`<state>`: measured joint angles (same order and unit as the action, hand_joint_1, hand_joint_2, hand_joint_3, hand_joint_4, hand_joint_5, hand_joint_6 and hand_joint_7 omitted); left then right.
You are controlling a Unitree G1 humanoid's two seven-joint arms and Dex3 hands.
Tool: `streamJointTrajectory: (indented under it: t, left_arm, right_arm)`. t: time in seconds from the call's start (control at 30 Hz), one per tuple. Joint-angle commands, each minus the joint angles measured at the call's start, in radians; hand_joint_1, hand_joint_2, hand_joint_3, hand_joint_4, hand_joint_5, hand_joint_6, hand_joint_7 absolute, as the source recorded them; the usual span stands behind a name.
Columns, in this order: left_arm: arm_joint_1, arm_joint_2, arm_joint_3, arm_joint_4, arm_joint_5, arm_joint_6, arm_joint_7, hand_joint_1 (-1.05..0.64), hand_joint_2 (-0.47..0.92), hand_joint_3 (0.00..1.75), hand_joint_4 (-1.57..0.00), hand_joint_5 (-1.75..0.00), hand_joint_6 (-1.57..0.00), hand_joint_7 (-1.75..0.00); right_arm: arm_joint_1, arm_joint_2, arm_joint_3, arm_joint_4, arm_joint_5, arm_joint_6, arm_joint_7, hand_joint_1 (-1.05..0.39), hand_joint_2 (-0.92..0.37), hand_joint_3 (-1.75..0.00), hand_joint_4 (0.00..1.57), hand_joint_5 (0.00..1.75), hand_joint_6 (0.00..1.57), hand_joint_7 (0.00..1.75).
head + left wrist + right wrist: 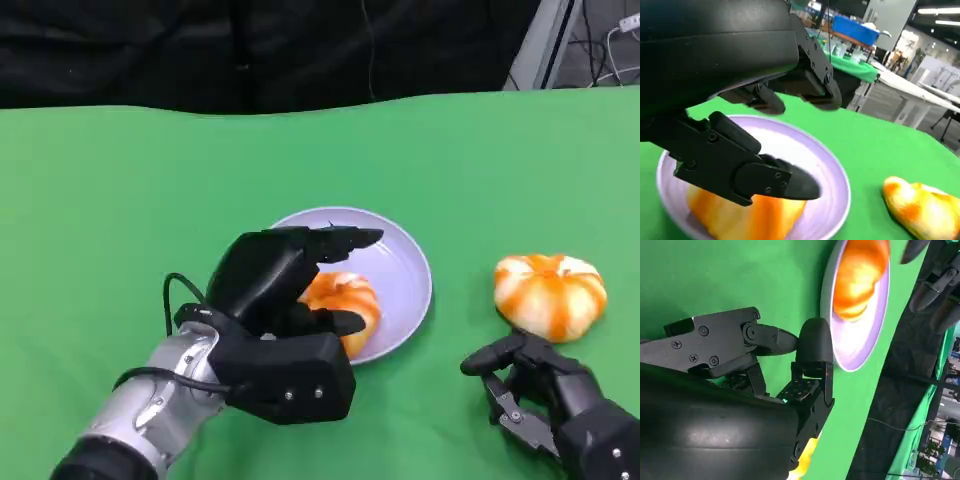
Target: Grasp the bread from the table and place it into the plate.
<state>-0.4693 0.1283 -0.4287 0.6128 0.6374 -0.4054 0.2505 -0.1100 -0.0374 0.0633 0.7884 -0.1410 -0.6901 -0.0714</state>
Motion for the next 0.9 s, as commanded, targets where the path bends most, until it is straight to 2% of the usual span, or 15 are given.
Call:
streamJointTrajectory:
  t: [0.03,0.07,0.13,0.27,0.4,0.47,0.63,0.9]
  left_arm:
    - [0.033,0.031,0.016,-0.075,-0.037,0.050,-0.089,-0.85,0.92,0.56,-0.41,0.00,-0.42,0.00]
    - [0.043,0.040,0.021,-0.111,-0.057,0.075,-0.140,-0.92,0.92,0.67,-0.28,0.00,-0.33,0.00]
    - [0.065,0.054,0.035,-0.179,-0.095,0.119,-0.223,-0.98,0.92,0.76,-0.19,0.00,-0.25,0.00]
    - [0.098,0.058,0.062,-0.252,-0.141,0.160,-0.285,-1.03,0.92,0.83,-0.14,0.00,-0.20,0.00]
    - [0.137,0.054,0.105,-0.295,-0.220,0.142,-0.303,-1.03,0.92,0.84,-0.16,-0.01,-0.20,0.00]
    - [0.160,0.034,0.143,-0.281,-0.296,0.076,-0.290,-0.99,0.92,0.80,-0.21,-0.03,-0.23,-0.02]
    - [0.174,0.005,0.209,-0.181,-0.430,-0.106,-0.299,-0.92,0.92,0.76,-0.28,-0.04,-0.27,-0.02]
    - [0.208,-0.027,0.289,-0.085,-0.606,-0.203,-0.390,-0.91,0.92,0.71,-0.34,-0.03,-0.34,-0.03]
  right_arm:
    - [0.022,-0.005,0.001,0.000,-0.002,0.021,0.008,-0.29,-0.92,-0.45,0.72,1.75,0.69,1.29]
    - [0.024,-0.007,0.002,-0.003,-0.005,0.023,0.005,-0.29,-0.92,-0.45,0.72,1.75,0.69,1.29]
    - [0.028,-0.009,0.002,-0.009,-0.006,0.025,0.006,-0.30,-0.92,-0.45,0.71,1.75,0.68,1.29]
    - [0.033,-0.008,0.003,-0.019,-0.009,0.031,0.003,-0.30,-0.92,-0.45,0.71,1.75,0.68,1.30]
    - [0.033,-0.010,0.005,-0.020,-0.016,0.032,-0.001,-0.30,-0.92,-0.44,0.71,1.75,0.69,1.30]
    - [0.027,-0.011,0.004,-0.009,-0.018,0.026,-0.004,-0.30,-0.92,-0.44,0.70,1.75,0.69,1.29]
    - [0.021,-0.012,0.005,0.001,-0.025,0.022,-0.011,-0.31,-0.92,-0.44,0.69,1.75,0.70,1.29]
    - [0.014,-0.014,0.002,0.018,-0.024,0.016,-0.011,-0.32,-0.92,-0.43,0.69,1.75,0.70,1.30]
